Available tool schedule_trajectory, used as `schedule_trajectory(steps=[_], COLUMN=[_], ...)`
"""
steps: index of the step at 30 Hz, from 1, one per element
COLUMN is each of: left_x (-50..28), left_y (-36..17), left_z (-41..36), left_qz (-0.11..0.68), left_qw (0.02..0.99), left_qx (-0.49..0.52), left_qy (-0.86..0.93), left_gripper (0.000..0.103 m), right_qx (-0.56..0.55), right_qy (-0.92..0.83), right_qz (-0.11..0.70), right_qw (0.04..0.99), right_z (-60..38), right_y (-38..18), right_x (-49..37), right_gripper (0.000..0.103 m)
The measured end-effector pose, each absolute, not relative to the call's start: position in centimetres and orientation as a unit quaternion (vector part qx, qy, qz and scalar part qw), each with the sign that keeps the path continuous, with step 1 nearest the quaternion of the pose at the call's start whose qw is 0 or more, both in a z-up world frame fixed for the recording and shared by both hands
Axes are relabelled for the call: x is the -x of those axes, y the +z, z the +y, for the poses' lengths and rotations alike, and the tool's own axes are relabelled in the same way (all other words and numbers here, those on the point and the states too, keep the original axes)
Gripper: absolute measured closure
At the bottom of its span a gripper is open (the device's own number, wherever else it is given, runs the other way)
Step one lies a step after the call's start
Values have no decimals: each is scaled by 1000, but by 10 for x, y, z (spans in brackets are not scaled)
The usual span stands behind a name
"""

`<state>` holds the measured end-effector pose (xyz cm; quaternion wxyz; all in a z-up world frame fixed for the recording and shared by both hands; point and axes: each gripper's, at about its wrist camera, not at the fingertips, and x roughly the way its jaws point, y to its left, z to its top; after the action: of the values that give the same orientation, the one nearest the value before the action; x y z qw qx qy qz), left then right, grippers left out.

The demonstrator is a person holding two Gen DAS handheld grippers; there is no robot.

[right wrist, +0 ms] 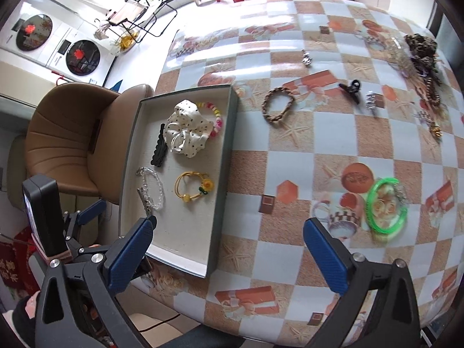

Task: Organize jewelry
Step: 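Move the left tool to the black claw clip while the right reaches the green bangle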

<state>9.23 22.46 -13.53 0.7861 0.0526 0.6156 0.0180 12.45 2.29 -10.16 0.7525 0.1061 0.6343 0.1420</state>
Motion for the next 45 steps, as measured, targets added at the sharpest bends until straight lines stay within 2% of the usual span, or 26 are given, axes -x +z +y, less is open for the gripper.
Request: schedule_trajectory(steps=[16,45], left_x=[-113,-133], left_y=[-111,-120], left_z=[149,80], left_qz=[596,609], left_qw=[788,778], left_qx=[-134,-124], left_qy=[-71,-95], left_gripper=[0,0], right_qx=[-90,-72], right_qy=[75,7], right_qz=[574,656], right_qw=[810,751], right_z=[-29,-122], right_y=[-59,-108], right_x=[-94,-98], right_gripper=[0,0])
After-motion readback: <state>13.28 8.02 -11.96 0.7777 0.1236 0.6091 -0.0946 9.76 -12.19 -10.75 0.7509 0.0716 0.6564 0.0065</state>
